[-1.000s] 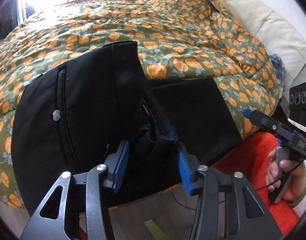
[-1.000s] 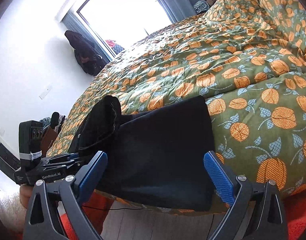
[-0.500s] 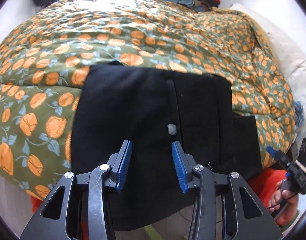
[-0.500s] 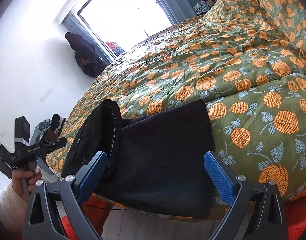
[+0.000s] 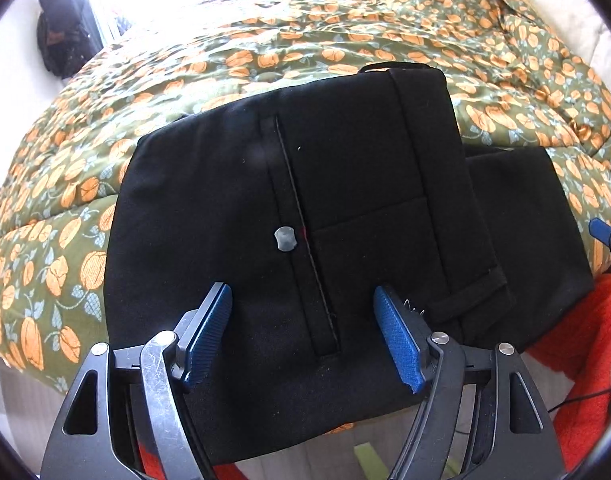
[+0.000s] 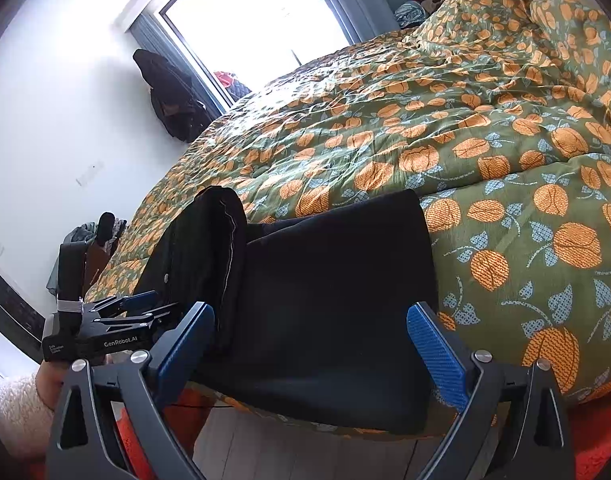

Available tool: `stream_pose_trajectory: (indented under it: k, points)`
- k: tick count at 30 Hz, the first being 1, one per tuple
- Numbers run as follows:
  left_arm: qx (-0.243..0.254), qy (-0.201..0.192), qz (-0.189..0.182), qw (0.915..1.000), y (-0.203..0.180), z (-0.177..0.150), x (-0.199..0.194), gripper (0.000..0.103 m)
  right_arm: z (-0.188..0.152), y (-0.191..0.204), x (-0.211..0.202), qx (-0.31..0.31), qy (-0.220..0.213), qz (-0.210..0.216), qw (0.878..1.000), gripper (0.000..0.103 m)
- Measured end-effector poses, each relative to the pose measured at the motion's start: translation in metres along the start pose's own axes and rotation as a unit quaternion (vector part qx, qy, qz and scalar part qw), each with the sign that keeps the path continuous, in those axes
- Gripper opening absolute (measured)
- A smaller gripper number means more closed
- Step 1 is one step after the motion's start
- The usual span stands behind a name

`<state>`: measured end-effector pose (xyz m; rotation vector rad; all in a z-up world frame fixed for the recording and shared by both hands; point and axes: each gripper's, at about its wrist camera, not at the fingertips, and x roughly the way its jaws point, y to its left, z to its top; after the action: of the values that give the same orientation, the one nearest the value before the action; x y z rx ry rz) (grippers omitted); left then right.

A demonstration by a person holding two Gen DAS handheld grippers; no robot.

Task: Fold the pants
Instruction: 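Lay the waistband end over the folded legs and open the left tool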

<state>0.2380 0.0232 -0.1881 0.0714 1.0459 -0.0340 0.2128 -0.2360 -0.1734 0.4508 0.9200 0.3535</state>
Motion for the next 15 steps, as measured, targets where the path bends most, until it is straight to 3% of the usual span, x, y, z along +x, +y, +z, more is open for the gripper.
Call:
stream_pose_trajectory:
  k: [11, 13, 15]
  points:
    - [0.000, 0.001, -0.002, 1.0000, 0.001, 0.001, 0.000, 0.074, -0.002, 0.004, 0.004, -0.011, 0.011, 0.001, 1.000, 0.097]
    - [-0.009, 0.002, -0.016, 0.9998, 0.005, 0.004, -0.003, 0.075, -0.002, 0.007, 0.004, -0.011, 0.013, 0.012, 1.000, 0.094]
    - [-0.039, 0.003, -0.055, 0.9977, 0.018, 0.007, -0.011, 0.075, 0.000, 0.011, 0.005, -0.006, 0.020, 0.036, 0.999, 0.089]
